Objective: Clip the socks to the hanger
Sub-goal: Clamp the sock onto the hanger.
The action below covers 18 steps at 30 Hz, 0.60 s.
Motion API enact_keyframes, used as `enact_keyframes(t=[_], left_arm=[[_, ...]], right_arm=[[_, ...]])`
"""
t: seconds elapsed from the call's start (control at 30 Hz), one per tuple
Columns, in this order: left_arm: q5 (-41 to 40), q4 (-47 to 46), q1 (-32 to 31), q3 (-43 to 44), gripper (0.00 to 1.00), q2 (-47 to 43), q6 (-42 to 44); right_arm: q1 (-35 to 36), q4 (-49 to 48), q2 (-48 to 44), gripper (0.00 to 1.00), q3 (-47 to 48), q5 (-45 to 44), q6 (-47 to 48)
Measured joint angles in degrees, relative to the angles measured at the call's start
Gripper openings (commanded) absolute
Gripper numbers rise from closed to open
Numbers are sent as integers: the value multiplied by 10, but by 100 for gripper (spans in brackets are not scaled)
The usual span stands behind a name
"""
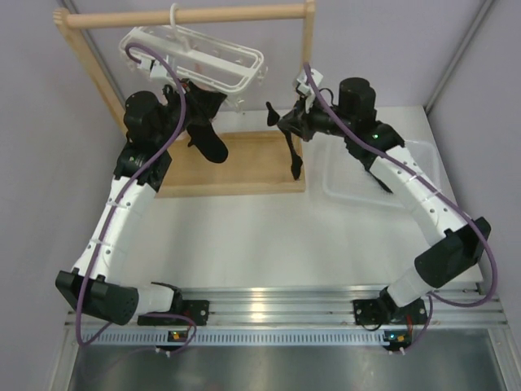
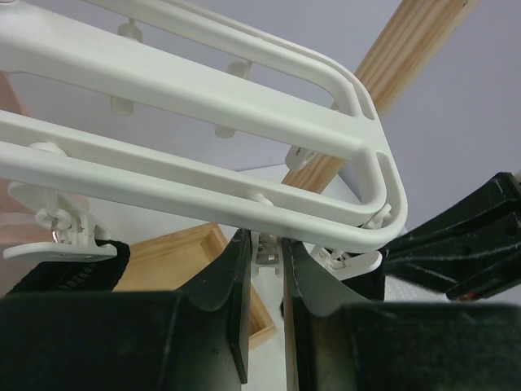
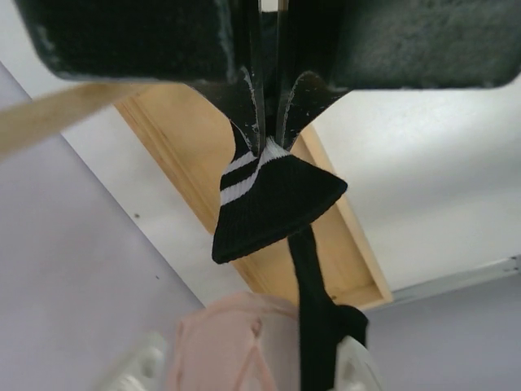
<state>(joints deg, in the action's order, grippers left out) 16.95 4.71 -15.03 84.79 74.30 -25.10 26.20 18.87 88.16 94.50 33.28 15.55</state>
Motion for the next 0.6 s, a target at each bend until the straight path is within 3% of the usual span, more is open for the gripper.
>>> enact_keyframes(t=[0.3,0.6], left_arm=[[5,0,0,2,0,2,-10],[5,1,0,2,0,2,-16]], right_arm=[[123,-69,64,0,1,-71,-87],[173,-146,96,0,1,-188,-138]])
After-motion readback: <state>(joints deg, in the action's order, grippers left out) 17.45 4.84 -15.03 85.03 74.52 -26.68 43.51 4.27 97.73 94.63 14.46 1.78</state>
